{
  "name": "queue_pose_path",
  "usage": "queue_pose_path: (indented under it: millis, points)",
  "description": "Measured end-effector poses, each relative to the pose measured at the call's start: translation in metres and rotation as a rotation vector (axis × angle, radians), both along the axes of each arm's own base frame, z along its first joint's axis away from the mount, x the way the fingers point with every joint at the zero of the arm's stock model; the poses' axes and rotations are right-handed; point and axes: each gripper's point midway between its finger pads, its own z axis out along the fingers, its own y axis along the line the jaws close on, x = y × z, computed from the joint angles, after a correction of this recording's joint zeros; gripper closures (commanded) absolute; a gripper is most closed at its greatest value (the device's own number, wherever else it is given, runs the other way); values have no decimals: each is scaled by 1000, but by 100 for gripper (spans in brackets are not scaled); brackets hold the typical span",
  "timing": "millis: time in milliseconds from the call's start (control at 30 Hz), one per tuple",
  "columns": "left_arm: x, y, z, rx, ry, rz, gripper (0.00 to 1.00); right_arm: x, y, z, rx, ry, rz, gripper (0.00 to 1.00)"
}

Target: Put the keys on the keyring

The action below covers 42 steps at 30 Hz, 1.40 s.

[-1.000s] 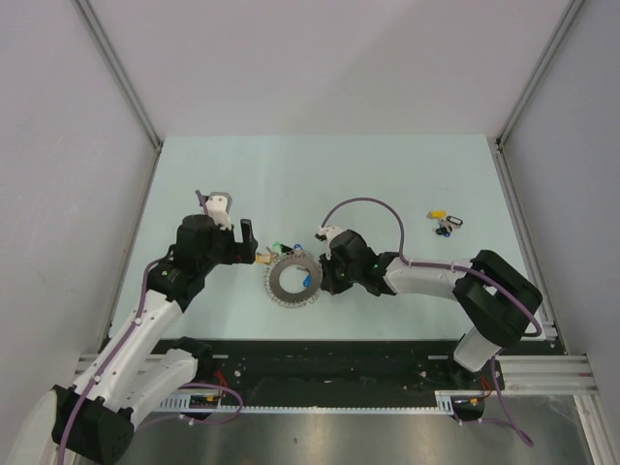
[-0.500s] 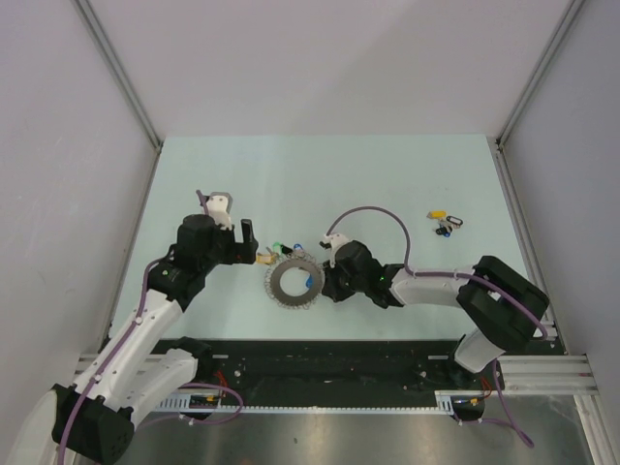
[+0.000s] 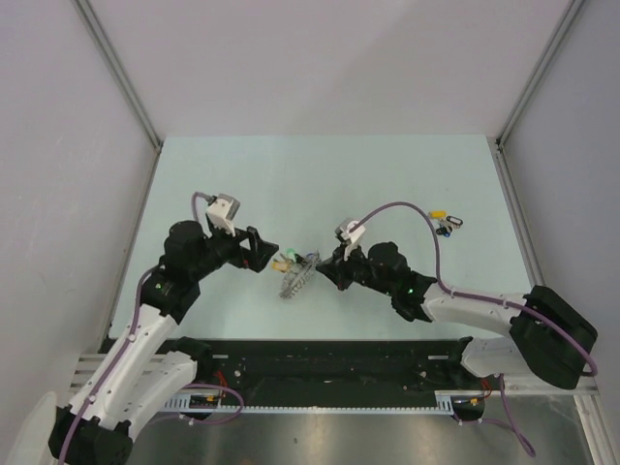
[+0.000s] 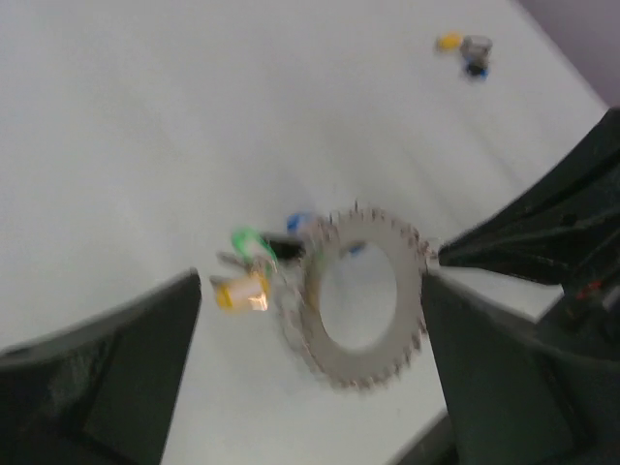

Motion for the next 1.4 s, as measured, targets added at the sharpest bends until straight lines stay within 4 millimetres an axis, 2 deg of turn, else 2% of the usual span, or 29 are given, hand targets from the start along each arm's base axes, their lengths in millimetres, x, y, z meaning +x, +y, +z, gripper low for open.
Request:
queue_pose_path:
  millis: [133,267,367,500,600,700,833,1067,1100,1267,1400]
  points:
    - [-9,-20,22,-47,-92,-148,0,7,-7,38,85,-78,15,100]
    - [-16,-38,39,-87,-153,-282,4,10,-18,65,144,-127,35,100]
    - [-18,-50,54,-108,-199,-367,9,10,-24,81,177,-152,67,100]
    - [-18,-66,79,-137,-268,-490,22,8,-29,104,213,-195,116,100]
    - [-17,-78,93,-147,-314,-575,26,4,-31,120,235,-225,156,100]
    - [-23,-92,96,-140,-333,-657,32,-1,-32,132,245,-247,196,100]
    - [-35,-110,91,-131,-330,-761,41,-10,-31,139,240,-261,250,100]
    - [-49,-120,80,-102,-324,-848,52,-21,-28,140,227,-258,322,100]
    - [-52,-121,78,-100,-319,-864,57,-22,-28,140,225,-256,327,100]
    - [-57,-126,68,-87,-293,-898,69,-25,-28,144,227,-268,349,100]
    - [-59,-128,62,-84,-269,-910,73,-27,-28,145,228,-273,359,100]
